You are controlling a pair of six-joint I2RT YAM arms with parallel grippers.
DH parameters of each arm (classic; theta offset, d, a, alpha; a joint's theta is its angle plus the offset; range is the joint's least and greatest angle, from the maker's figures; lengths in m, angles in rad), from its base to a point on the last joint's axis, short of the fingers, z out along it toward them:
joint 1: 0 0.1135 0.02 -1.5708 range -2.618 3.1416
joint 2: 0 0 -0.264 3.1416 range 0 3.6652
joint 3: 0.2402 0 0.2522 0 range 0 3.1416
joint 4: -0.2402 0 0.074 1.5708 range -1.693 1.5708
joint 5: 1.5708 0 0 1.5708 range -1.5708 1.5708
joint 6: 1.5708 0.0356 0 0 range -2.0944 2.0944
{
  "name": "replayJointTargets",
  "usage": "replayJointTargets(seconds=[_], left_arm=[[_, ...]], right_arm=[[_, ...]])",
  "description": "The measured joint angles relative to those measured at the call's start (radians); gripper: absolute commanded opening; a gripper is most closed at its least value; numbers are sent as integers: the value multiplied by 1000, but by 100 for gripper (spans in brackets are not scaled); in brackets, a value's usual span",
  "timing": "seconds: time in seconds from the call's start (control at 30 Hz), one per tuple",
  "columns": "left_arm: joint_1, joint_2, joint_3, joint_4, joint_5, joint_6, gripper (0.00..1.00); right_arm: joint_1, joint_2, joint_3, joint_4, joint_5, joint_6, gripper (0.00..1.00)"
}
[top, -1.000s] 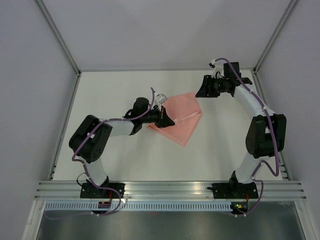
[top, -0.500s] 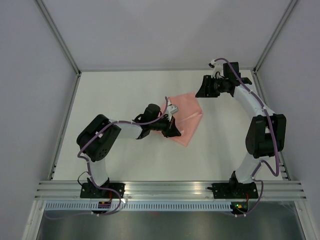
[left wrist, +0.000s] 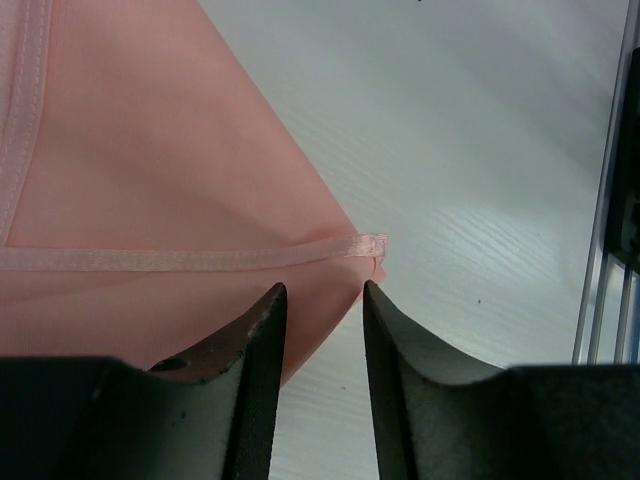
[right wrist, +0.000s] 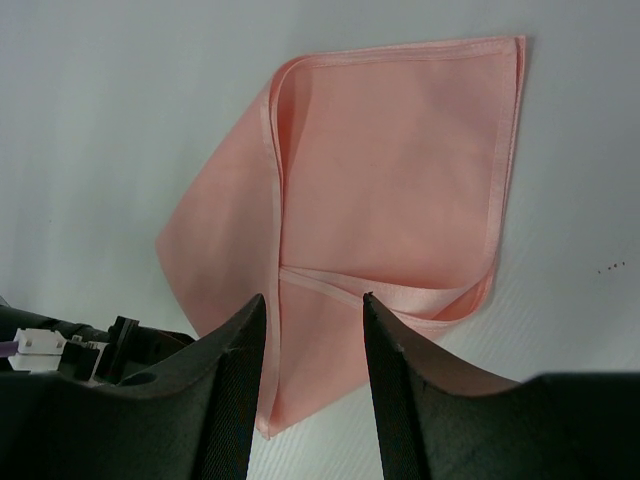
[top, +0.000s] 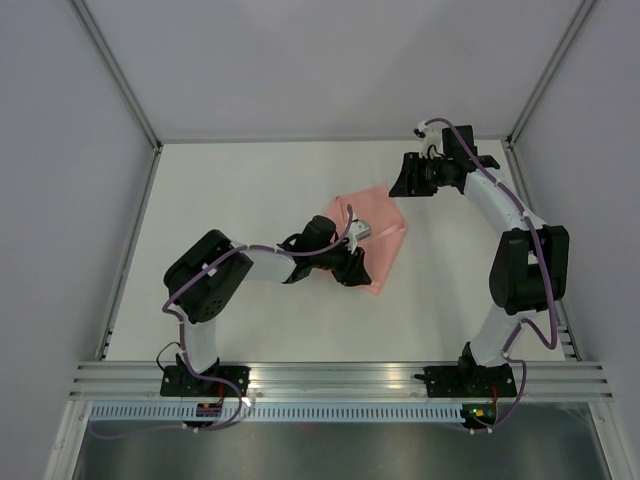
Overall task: Fold the napkin, place the utensils inside, and roll it up
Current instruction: Fold the napkin
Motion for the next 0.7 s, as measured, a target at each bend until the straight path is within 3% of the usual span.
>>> replayJointTargets(seconds=[0.5,0.7], left_arm=[[-45,-29,22,-47,-60,30,48],[-32,-171,40,-94,-262,24,50]], right_arm=[[11,5,-2,-24,80,-44,48],[11,-9,-105,-27,148,-105,47]])
